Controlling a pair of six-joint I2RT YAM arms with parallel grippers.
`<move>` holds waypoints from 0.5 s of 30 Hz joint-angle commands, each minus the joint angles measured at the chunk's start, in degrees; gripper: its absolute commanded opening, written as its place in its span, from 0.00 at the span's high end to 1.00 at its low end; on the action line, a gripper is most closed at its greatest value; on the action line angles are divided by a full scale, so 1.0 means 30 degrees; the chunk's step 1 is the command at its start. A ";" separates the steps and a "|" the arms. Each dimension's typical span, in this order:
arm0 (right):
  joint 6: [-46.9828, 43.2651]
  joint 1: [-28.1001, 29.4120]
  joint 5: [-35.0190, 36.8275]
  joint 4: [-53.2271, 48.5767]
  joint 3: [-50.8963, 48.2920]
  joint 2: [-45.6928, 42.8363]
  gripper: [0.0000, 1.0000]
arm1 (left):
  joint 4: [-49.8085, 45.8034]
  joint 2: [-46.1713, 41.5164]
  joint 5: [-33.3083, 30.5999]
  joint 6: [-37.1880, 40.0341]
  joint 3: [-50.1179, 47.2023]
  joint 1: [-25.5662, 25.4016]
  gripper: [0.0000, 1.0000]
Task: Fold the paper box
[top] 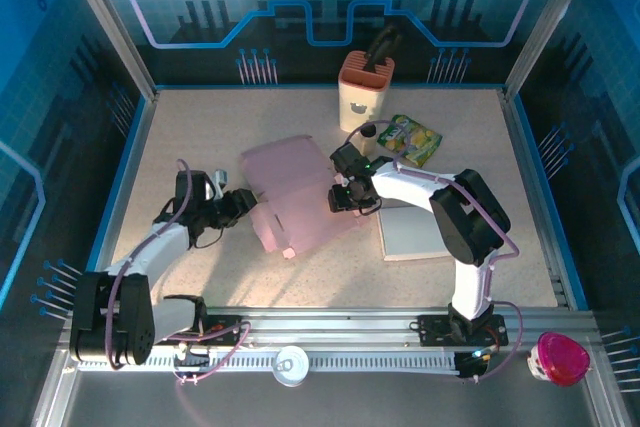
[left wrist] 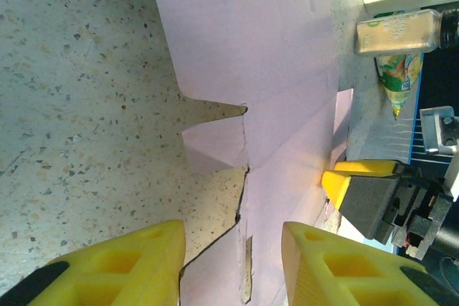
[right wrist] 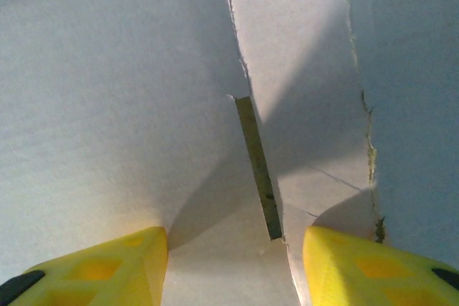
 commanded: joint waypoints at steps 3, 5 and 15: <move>-0.0311 -0.0210 -0.0055 -0.0488 0.0326 0.0277 0.48 | 0.0242 0.0324 0.1275 -0.0128 -0.0410 -0.0043 0.61; -0.0294 -0.0174 -0.0098 -0.0477 0.0355 0.0251 0.48 | 0.0671 0.0695 0.1580 -0.0212 -0.0547 -0.0056 0.63; -0.0120 -0.0107 0.0007 -0.0440 0.0238 0.0079 0.48 | 0.0765 0.0580 0.1278 -0.0301 -0.0743 -0.0162 0.84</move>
